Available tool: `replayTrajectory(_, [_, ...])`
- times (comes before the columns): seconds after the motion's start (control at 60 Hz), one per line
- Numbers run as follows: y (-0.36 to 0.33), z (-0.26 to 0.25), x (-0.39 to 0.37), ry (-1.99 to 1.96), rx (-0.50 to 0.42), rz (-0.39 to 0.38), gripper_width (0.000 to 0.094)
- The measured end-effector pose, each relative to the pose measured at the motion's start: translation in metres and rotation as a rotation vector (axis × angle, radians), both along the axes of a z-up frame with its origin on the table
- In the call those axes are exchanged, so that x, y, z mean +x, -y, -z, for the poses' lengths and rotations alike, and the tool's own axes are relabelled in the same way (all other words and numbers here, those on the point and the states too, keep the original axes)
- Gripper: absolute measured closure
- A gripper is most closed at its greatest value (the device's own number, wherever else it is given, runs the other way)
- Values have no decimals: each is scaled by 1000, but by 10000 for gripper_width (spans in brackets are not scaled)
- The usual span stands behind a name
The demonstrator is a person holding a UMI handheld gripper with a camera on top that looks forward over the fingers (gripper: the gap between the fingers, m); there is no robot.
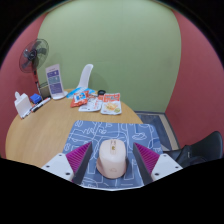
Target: Arrange mouse
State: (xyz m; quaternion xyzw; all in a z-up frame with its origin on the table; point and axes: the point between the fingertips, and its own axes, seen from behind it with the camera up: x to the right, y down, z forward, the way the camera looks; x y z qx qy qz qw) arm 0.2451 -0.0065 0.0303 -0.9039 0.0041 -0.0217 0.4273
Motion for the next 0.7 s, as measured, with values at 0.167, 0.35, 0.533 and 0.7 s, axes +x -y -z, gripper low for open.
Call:
replayTrajectory(0.167, [37,-66,-6,26,60,30,91])
replayTrajectory(0.35, [106,-139,-21,62,129,66,91])
replayTrajectory(0.533, [187,-171,-44,81,147,83,94])
replayTrajectory(0.7, [240,-180,-66,65,140,100,96])
